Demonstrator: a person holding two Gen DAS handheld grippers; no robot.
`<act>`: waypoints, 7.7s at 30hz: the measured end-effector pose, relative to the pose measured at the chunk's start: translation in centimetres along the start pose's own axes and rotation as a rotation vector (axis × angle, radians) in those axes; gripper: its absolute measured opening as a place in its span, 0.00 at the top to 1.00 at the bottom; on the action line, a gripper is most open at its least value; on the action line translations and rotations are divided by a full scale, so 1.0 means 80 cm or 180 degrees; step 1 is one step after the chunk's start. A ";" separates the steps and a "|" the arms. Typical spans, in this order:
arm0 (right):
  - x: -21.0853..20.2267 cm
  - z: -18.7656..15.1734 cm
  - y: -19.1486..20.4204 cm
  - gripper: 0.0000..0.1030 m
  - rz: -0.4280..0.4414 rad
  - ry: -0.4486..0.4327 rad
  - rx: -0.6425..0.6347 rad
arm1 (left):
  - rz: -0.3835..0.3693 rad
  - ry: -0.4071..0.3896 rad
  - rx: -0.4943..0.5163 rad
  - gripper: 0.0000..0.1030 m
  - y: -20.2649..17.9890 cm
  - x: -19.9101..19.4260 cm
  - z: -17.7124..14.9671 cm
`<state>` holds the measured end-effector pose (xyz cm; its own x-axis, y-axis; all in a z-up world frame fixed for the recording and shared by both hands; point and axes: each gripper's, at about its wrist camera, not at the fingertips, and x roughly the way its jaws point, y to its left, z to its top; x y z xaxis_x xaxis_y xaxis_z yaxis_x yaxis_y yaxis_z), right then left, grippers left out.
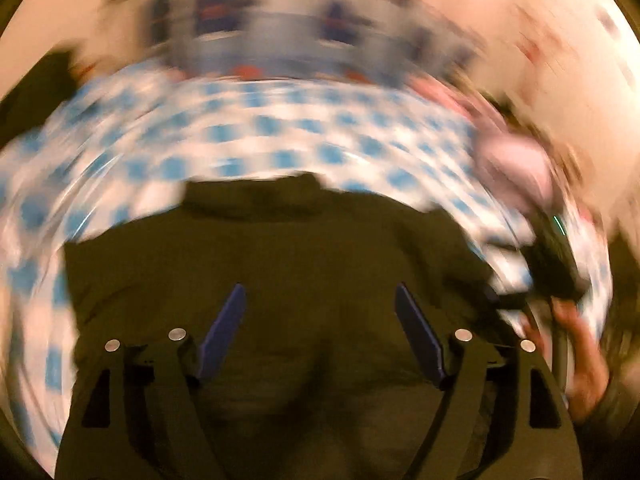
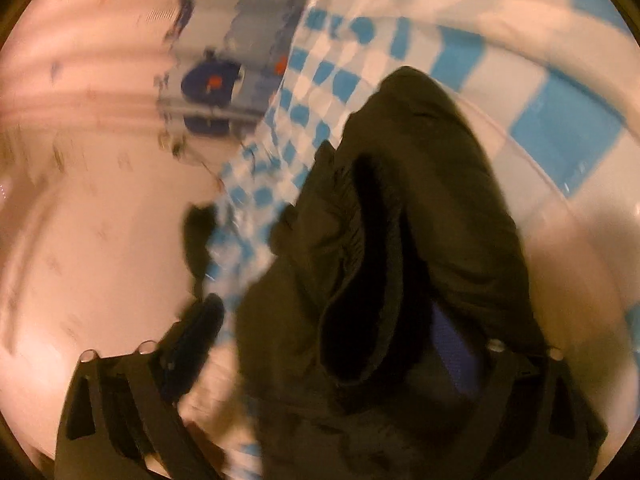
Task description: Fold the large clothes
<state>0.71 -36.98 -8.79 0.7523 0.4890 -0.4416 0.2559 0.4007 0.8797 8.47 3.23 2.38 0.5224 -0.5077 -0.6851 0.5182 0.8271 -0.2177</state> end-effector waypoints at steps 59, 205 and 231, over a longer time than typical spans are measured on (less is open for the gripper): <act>0.102 0.025 0.056 0.25 -0.1871 -0.0272 -0.1895 | 0.1120 -0.0299 -0.0580 0.11 0.141 0.071 -0.033; -0.339 -0.315 -0.128 0.82 0.1041 0.1288 -0.0156 | -0.0988 0.1120 -0.2365 0.72 0.074 -0.224 -0.508; -0.380 -0.344 -0.124 0.32 0.1209 0.1444 -0.0039 | -0.1116 0.1034 -0.2092 0.33 0.060 -0.295 -0.513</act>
<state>-41.43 -34.47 -8.96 0.4543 0.8813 -0.1297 0.0102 0.1404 0.9900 -29.17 29.10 -11.04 0.1286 -0.7518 -0.6467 0.0592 0.6568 -0.7518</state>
